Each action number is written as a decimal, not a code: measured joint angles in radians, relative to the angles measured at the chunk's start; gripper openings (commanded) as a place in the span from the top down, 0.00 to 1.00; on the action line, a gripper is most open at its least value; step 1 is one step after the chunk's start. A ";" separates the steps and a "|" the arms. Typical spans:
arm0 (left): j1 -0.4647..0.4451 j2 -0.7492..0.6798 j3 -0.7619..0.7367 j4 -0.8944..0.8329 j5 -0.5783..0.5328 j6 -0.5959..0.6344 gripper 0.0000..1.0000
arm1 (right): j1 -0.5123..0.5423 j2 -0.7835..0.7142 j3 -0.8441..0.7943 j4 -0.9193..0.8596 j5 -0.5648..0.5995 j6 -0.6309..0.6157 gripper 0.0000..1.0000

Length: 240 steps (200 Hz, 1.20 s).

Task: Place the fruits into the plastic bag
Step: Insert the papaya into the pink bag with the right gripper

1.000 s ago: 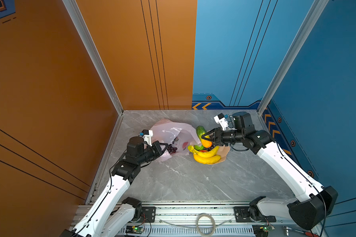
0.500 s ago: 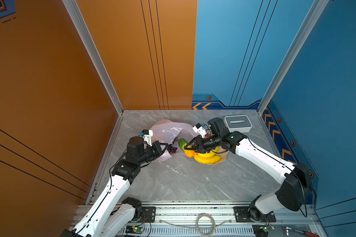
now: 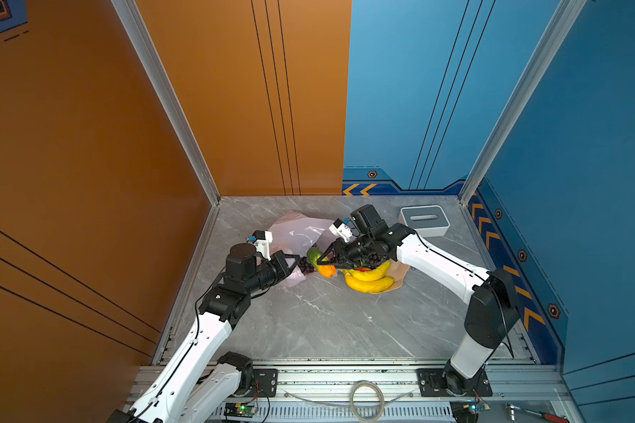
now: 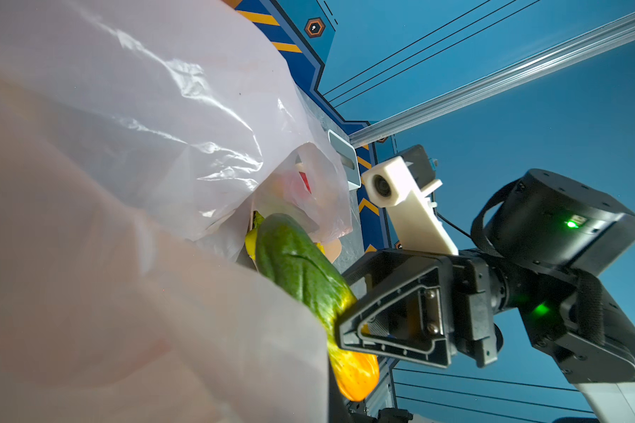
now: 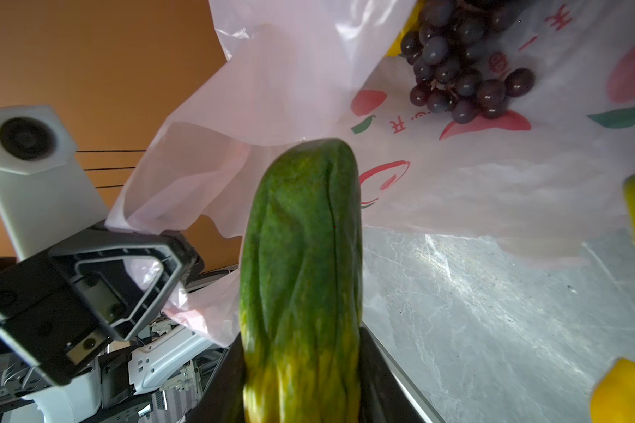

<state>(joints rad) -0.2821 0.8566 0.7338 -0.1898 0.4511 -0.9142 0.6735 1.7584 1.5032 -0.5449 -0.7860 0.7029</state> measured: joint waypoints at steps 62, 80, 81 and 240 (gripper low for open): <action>0.000 0.000 0.002 0.007 0.000 -0.003 1.00 | 0.000 0.128 0.116 -0.157 0.044 -0.096 0.69; -0.006 0.000 0.002 0.007 0.000 -0.003 1.00 | 0.000 0.169 0.168 -0.197 0.082 -0.118 0.69; -0.006 0.000 0.002 0.007 0.000 -0.003 1.00 | 0.000 0.172 0.173 -0.201 0.085 -0.120 0.69; -0.066 0.007 0.002 0.025 -0.005 -0.011 1.00 | 0.005 0.424 0.468 -0.211 0.524 -0.031 0.68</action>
<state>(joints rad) -0.3485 0.8635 0.7357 -0.1646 0.4458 -0.9257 0.6781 2.1826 1.9709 -0.7555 -0.2623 0.6716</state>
